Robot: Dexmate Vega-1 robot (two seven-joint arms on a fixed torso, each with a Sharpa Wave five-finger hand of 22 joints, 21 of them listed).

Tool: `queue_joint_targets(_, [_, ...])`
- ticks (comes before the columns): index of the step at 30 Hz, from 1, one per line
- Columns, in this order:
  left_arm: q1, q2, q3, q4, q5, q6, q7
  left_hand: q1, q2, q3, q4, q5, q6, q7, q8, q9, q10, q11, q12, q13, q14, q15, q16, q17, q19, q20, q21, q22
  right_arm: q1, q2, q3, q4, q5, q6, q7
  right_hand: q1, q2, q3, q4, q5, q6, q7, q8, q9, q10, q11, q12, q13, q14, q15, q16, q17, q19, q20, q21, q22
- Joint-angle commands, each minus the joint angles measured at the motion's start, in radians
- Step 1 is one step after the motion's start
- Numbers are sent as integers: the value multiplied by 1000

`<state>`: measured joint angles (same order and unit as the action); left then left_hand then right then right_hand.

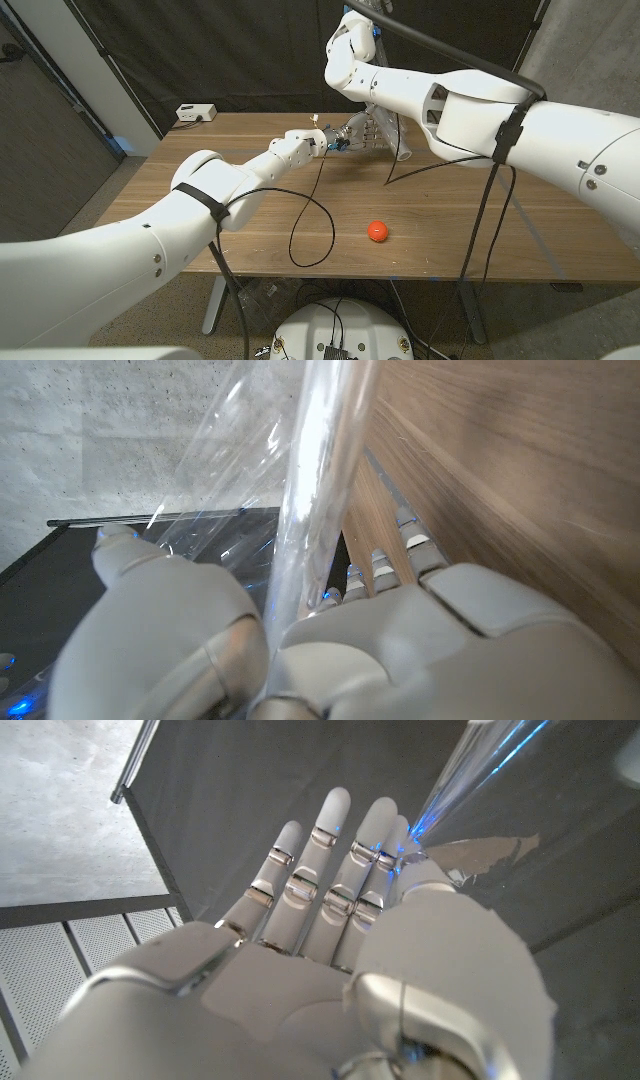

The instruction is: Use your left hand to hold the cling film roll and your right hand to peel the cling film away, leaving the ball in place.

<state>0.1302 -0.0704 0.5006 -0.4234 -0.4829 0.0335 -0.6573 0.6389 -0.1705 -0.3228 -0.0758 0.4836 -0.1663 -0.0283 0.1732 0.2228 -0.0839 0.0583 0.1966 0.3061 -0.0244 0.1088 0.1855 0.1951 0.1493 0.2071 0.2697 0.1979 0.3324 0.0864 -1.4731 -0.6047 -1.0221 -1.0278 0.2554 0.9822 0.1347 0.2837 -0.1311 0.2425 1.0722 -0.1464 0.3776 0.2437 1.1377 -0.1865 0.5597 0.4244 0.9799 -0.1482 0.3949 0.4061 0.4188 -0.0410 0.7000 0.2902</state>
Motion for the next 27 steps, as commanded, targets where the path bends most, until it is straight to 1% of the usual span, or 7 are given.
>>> queue_joint_targets(1, [-1,8,4,0,4,-14,-51,-1,-6,-11,-1,-3,-108,-2,8,-1,3,-15,7,0,6,-14,11,2,-9,2,-3,4,43,121,-76,232,127,-2,-111,10,5,-7,1,7,23,-13,7,4,6,-2,5,2,8,-90,-6,4,-8,-98,7,5])
queue_joint_targets(6, [-4,8,12,0,2,-20,-55,-1,-1,-17,-2,-3,-100,-1,16,-4,14,-35,13,-4,15,-24,15,2,-9,2,-4,5,50,130,-109,246,153,-24,-123,13,5,-9,1,8,24,-14,6,4,6,-2,4,3,8,-90,-7,7,-11,-97,9,5])
queue_joint_targets(8, [-5,9,14,0,1,-24,-57,3,4,-17,-4,0,-81,-4,26,-5,19,-50,16,-7,24,-31,17,2,-6,2,-4,5,49,132,-111,245,167,-36,-138,14,6,-10,1,8,25,-13,6,3,6,-2,4,4,8,-90,-7,7,-10,-95,10,5])
queue_joint_targets(10, [-8,10,19,0,2,-27,-61,14,12,-16,-8,9,-65,-7,34,-8,34,-81,23,-11,36,-40,21,1,-2,3,-4,5,49,132,-126,247,172,-41,-143,15,6,-11,1,8,25,-12,5,3,6,-2,2,3,9,-90,-8,8,-11,-95,11,5])
queue_joint_targets(11, [-9,11,22,0,2,-28,-64,19,15,-15,-10,13,-56,-13,37,-9,41,-85,26,-13,42,-45,22,0,-1,3,-5,5,49,134,-131,250,176,-43,-146,15,6,-11,1,8,24,-12,5,3,7,-2,2,2,8,-90,-8,9,-12,-94,12,5])
queue_joint_targets(17, [-11,13,31,0,-3,-33,-77,29,21,-14,-14,22,-41,-12,43,-11,58,-80,33,-16,55,-46,25,0,1,2,-5,6,53,139,-161,266,197,-49,-168,17,7,-14,2,9,25,-12,3,3,9,-1,-1,0,8,-90,-11,10,-14,-93,15,5])
queue_joint_targets(27, [-3,17,22,0,-18,-43,-111,61,36,-8,-24,45,9,-21,60,-12,79,-105,40,-24,71,-60,26,-1,4,2,-6,7,57,140,-189,269,238,-69,-197,20,9,-18,3,9,26,-10,3,3,14,1,-3,-1,11,-90,-13,14,-17,-89,20,4])
